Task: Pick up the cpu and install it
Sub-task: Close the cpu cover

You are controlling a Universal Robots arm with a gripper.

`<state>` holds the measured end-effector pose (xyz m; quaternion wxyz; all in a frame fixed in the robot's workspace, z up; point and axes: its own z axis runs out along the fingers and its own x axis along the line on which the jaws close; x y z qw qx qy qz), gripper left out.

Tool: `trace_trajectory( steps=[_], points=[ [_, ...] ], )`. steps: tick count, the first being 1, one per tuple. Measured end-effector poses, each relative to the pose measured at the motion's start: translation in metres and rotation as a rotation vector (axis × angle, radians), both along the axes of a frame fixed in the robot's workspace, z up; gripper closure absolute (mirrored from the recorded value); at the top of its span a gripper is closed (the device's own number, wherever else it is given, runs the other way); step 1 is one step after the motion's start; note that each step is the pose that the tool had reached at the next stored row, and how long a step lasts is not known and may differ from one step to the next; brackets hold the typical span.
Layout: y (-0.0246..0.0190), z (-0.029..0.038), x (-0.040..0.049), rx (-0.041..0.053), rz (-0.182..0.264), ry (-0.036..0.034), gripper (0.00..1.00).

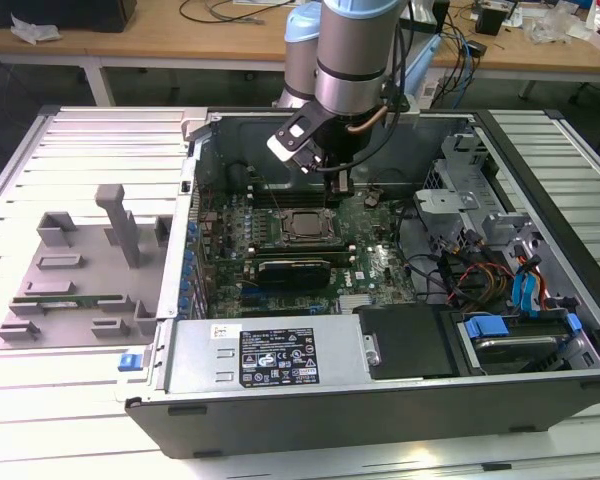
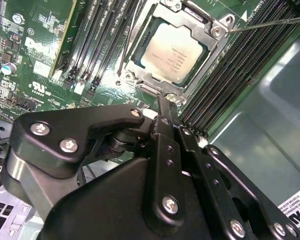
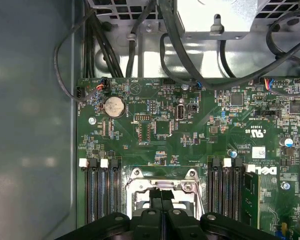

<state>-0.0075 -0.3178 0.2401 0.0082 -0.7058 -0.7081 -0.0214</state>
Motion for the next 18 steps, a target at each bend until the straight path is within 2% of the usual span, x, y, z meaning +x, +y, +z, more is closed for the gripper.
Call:
trace_trajectory(
  steps=[2, 5, 13, 18],
  points=[
    [0.0000, -0.0002, -0.0002, 0.0001, 0.000, -0.0001, 0.89],
    [-0.0004, -0.0022, -0.0128, 0.0002, 0.000, -0.0010, 0.89],
    [-0.0075, -0.0059, -0.0313, 0.0000, 0.000, -0.0010, 0.89],
    [-0.0086, -0.0070, -0.0330, -0.0007, 0.006, -0.0011, 0.89]
  ],
)
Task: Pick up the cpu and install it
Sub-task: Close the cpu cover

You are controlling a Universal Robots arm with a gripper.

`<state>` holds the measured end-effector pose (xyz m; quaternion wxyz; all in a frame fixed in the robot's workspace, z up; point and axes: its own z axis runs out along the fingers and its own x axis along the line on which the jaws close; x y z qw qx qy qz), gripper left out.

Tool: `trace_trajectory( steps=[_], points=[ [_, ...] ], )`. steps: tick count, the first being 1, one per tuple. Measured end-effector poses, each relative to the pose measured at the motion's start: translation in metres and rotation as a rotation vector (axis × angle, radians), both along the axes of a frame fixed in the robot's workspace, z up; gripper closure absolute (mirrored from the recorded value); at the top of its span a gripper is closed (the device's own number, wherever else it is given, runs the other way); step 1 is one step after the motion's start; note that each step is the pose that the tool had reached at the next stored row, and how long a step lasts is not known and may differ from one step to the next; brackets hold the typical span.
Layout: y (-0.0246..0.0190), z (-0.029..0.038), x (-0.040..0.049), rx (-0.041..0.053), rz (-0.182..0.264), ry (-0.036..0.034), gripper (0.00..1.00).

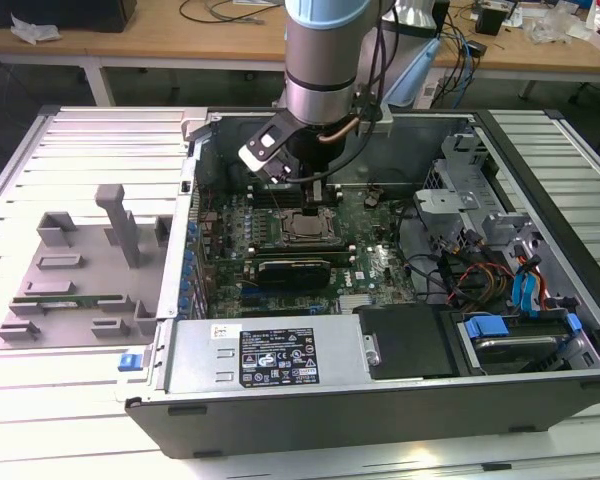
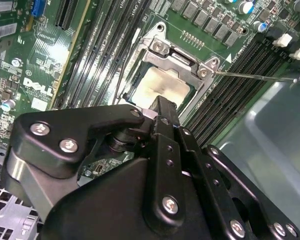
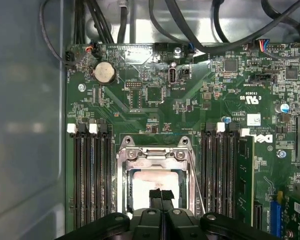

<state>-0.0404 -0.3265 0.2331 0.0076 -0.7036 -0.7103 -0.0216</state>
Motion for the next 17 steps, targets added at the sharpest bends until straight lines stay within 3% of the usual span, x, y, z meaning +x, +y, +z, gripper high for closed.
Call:
trace_trajectory(
  steps=[6, 8, 10, 12, 14, 15, 17],
  points=[
    [0.0000, 0.0000, 0.0000, 0.0000, 0.112, 0.0000, 0.89],
    [0.0000, 0.0000, 0.0000, 0.0000, 0.170, 0.0000, 0.89],
    [0.0000, 0.0000, 0.0000, -0.0001, 0.272, 0.0001, 0.89],
    [0.0000, -0.0001, 0.0000, 0.0000, 0.343, 0.0001, 0.89],
    [0.0000, -0.0001, 0.0000, 0.0000, 0.387, 0.0000, 0.89],
    [0.0000, -0.0001, 0.0000, 0.0000, 0.432, 0.0000, 0.89],
    [0.0000, -0.0002, 0.0000, 0.0000, 0.469, 0.0000, 0.89]
  ],
)
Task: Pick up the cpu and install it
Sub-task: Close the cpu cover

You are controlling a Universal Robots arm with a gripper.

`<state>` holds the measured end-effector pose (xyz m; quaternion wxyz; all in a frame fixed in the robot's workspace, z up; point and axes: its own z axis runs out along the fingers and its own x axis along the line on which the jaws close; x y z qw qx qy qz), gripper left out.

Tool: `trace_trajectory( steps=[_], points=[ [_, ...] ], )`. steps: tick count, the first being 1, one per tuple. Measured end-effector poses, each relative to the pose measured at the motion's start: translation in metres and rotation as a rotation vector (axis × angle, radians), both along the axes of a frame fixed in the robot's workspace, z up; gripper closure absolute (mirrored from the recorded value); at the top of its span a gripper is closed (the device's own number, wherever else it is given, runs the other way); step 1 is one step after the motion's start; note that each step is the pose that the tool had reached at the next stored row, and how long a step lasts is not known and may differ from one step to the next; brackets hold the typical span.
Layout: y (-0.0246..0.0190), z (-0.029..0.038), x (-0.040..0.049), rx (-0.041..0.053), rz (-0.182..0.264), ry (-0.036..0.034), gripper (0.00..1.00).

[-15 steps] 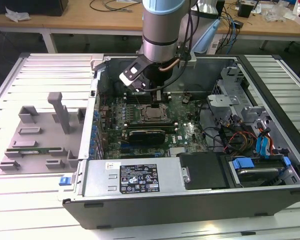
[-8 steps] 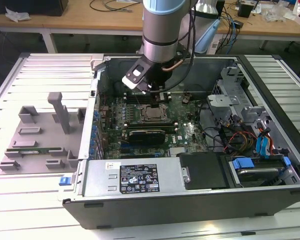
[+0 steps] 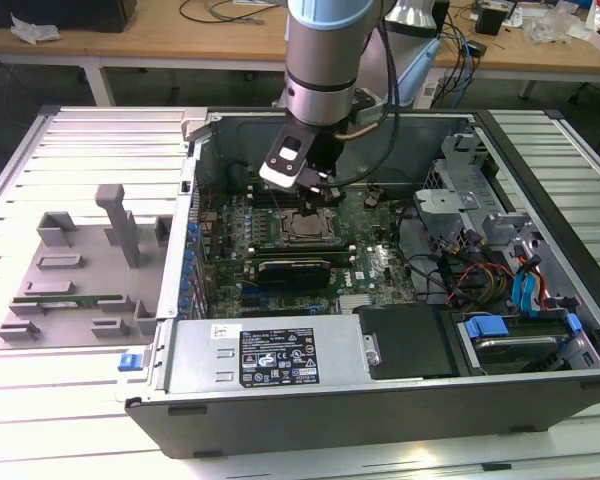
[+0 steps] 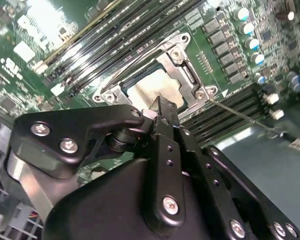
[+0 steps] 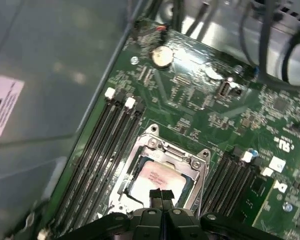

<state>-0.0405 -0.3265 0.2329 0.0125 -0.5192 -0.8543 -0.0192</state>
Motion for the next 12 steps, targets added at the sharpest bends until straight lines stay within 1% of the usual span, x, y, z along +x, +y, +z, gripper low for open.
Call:
trace_trajectory(
  steps=[1, 2, 3, 4, 5, 8, 9, 11, 12],
  points=[
    [0.0000, 0.0000, 0.0000, -0.0001, 0.041, 0.0000, 0.89],
    [0.0000, 0.0000, 0.0000, -0.0001, 0.093, 0.0000, 0.89],
    [0.0000, -0.0001, 0.0000, 0.0000, 0.120, 0.0000, 0.89],
    [0.0000, -0.0001, 0.0000, 0.0000, 0.159, 0.0000, 0.89],
    [0.0000, -0.0001, 0.0000, 0.0000, 0.186, 0.0000, 0.89],
    [0.0000, -0.0001, 0.0000, -0.0001, 0.244, 0.0000, 0.89],
    [0.0000, -0.0002, 0.0000, -0.0001, 0.284, 0.0001, 0.89],
    [0.0000, -0.0002, 0.0000, -0.0001, 0.328, 0.0000, 0.89],
    [0.0000, -0.0002, 0.0000, -0.0001, 0.365, 0.0000, 0.89]
  ],
)
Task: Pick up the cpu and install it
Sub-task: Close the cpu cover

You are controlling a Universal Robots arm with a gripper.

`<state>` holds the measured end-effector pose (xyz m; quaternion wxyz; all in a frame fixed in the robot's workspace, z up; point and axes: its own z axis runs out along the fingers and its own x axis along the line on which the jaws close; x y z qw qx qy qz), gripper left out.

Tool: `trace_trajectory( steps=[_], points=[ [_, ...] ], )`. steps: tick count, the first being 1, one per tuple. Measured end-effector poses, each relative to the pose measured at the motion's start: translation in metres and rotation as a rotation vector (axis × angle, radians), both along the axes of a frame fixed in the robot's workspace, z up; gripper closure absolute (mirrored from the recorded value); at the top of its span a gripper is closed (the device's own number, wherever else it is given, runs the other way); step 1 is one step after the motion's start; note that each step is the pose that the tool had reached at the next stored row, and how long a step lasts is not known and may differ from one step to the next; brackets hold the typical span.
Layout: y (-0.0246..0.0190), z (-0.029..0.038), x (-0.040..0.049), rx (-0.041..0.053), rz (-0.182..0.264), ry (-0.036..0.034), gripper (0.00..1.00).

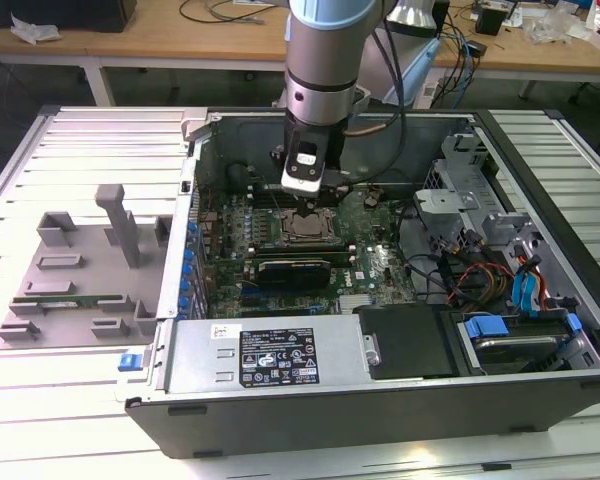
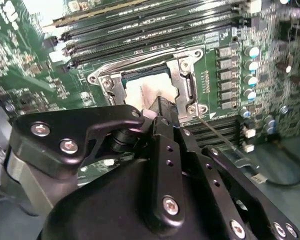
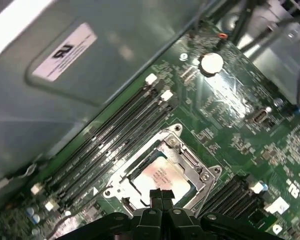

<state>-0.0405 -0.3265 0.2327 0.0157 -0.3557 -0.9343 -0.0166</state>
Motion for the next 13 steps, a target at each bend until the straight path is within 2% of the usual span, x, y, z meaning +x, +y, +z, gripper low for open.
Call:
trace_trajectory(
  steps=[1, 3, 5, 13],
  points=[
    [0.0000, 0.0000, 0.0000, 0.0001, 0.050, -0.0001, 0.89],
    [0.0000, 0.0000, 0.0000, 0.0001, 0.085, 0.0000, 0.89],
    [0.0000, -0.0001, 0.0000, 0.0000, 0.169, 0.0000, 0.89],
    [0.0000, -0.0002, 0.0000, 0.0001, 0.562, -0.0001, 0.89]
  ],
)
